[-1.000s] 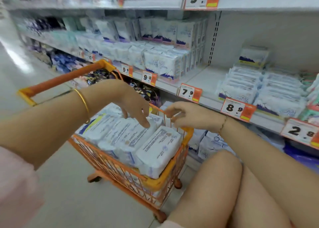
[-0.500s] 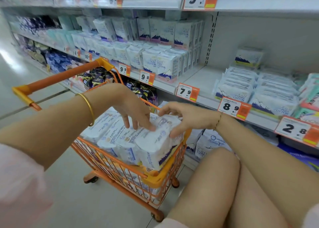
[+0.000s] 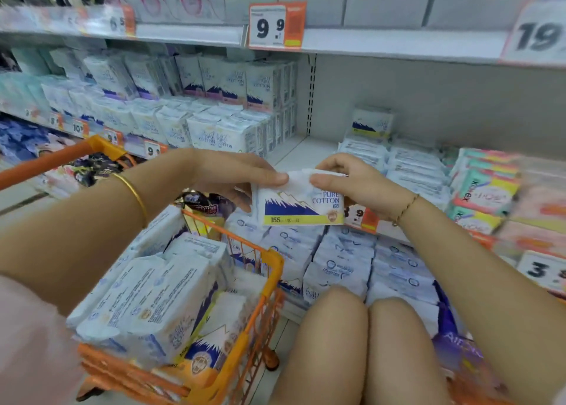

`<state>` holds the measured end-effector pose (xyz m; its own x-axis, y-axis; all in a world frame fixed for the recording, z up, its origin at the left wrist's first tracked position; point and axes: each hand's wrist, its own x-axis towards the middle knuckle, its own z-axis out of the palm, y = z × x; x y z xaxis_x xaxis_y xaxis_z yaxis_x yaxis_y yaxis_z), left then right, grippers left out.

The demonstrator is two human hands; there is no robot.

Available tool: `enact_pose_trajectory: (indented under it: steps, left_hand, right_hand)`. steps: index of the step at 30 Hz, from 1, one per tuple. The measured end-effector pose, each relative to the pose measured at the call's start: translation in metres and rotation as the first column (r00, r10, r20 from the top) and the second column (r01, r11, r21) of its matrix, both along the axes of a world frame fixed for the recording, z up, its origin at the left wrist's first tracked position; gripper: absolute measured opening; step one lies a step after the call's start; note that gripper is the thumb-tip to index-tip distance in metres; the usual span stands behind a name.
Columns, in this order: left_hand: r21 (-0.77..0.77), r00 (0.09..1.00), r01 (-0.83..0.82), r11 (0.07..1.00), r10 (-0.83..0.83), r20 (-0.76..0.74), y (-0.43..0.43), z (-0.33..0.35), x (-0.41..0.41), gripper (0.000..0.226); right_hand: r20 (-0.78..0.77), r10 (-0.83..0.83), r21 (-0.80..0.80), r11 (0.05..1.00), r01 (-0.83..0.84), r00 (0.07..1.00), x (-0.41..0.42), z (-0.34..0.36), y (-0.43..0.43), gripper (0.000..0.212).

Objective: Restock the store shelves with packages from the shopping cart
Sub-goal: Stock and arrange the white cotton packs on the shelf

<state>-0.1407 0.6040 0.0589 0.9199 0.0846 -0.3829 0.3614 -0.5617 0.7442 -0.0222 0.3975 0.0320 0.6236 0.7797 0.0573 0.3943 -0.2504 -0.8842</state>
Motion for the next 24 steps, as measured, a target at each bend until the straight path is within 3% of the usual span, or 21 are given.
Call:
enact_pose_trajectory:
  steps: [3,7,10,13,15,17,20,24]
  left_hand:
    - [-0.012,0.998,0.047,0.999,-0.047,0.053,-0.023,0.013,0.03,0.052]
    - [0.014,0.99,0.052,0.999,-0.054,0.133,-0.036,0.02,0.071,0.043]
    - [0.106,0.971,0.091,0.99,-0.111,0.209,-0.049,0.026,0.102,0.043]
    - [0.127,0.943,0.066,0.99,-0.103,0.316,-0.065,0.024,0.14,0.053]
    - [0.098,0.915,0.004,0.995,-0.044,0.402,-0.072,0.017,0.171,0.068]
    - [0.082,0.891,-0.061,0.995,0.017,0.453,-0.074,0.009,0.204,0.075]
    - [0.201,0.906,-0.07,0.977,-0.023,0.424,-0.077,-0.002,0.248,0.069]
    - [0.365,0.913,-0.07,0.928,-0.089,0.399,-0.081,-0.015,0.295,0.059]
  right_hand:
    - [0.038,-0.122,0.019,0.992,0.122,0.992,0.023,0.004,-0.016,0.031]
    - [-0.132,-0.159,0.085,0.982,0.171,0.978,0.05,0.014,-0.041,0.026]
    - [0.07,-0.158,-0.011,0.987,0.16,0.985,0.077,0.018,-0.052,0.054]
    - [0.209,-0.268,-0.025,0.96,0.28,0.94,0.104,0.021,-0.054,0.07]
    - [0.276,-0.395,0.0,0.912,0.41,0.876,0.126,0.023,-0.055,0.071]
    - [0.42,-0.521,-0.001,0.819,0.574,0.743,0.151,0.022,-0.057,0.073]
    - [0.563,-0.621,0.018,0.67,0.742,0.546,0.197,0.021,-0.059,0.066]
    - [0.606,-0.667,-0.055,0.51,0.859,0.434,0.252,0.032,-0.05,0.059]
